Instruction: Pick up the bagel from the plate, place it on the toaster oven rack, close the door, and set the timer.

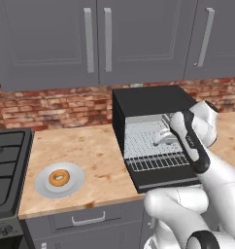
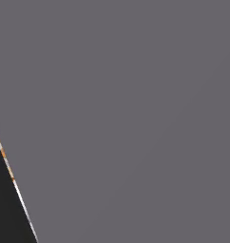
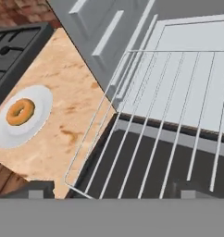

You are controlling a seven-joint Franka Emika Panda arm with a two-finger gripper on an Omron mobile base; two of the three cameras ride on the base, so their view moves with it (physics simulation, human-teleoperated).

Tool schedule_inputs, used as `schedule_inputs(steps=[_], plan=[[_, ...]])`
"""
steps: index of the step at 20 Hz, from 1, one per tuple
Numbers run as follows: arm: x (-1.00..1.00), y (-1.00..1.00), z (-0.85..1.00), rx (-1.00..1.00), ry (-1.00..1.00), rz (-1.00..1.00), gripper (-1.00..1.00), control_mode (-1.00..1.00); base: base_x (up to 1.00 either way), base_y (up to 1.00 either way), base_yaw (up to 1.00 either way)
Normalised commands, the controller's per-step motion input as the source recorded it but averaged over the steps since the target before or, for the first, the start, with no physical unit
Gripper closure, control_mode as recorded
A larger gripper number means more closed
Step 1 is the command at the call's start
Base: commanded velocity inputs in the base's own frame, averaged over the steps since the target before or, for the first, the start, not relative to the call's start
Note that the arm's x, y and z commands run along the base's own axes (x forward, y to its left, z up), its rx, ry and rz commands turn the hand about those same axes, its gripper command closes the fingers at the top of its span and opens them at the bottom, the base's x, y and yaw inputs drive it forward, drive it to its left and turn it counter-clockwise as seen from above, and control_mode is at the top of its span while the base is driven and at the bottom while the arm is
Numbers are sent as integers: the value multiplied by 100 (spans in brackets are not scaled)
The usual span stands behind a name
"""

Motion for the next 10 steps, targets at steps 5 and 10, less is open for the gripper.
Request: schedule_inputs(steps=[5, 10], plan=[[-45, 100, 78, -17, 12, -1, -100, -100, 0, 0, 0], [-44, 100, 59, -23, 25, 0, -100, -100, 0, 0, 0]])
